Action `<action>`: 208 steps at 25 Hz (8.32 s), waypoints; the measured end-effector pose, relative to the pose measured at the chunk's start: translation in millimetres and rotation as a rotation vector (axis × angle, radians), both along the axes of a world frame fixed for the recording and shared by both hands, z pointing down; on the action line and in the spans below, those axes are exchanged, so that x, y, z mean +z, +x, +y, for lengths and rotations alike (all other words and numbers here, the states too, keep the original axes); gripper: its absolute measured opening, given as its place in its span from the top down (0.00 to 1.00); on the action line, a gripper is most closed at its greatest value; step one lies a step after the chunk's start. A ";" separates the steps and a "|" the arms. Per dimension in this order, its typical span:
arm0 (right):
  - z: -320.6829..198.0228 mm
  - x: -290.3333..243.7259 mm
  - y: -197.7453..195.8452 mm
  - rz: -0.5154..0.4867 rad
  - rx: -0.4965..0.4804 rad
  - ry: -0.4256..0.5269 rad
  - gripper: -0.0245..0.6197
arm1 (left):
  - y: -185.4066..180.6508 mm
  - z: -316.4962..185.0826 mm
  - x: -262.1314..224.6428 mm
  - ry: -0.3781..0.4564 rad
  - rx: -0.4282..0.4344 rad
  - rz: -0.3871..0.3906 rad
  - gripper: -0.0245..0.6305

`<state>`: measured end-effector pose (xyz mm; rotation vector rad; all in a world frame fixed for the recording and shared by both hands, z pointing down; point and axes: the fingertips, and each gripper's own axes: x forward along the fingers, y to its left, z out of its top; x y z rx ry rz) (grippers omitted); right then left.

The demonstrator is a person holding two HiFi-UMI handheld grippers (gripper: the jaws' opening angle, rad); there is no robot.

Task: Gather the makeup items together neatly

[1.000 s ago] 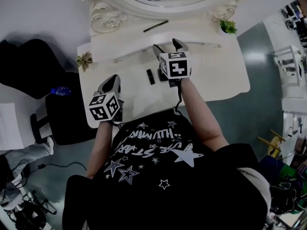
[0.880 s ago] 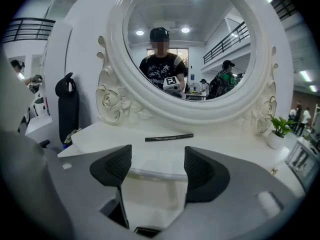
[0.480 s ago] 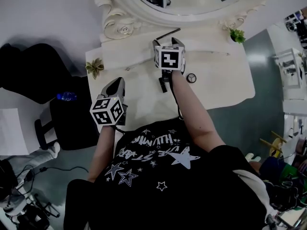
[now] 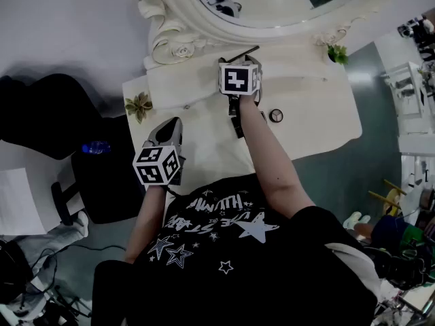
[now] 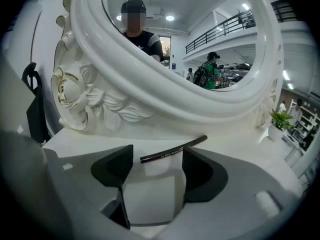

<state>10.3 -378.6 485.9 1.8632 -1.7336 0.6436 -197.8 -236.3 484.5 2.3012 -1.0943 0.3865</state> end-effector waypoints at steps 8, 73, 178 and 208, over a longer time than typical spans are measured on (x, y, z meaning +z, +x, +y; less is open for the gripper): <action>12.8 -1.3 12.8 0.069 0.078 -0.013 0.73 | -2.0 -0.6 2.8 -0.016 0.016 0.024 0.96; 86.9 -16.2 106.2 -0.044 0.284 0.104 0.86 | 31.6 20.4 -3.0 -0.008 0.082 0.029 0.96; 177.9 18.2 174.6 -0.180 -0.403 0.129 0.90 | 188.7 120.2 16.6 -0.013 -0.196 -0.093 0.96; 366.1 -11.6 134.6 -0.135 -0.296 0.188 0.92 | 125.7 279.6 6.2 0.032 -0.166 -0.121 0.96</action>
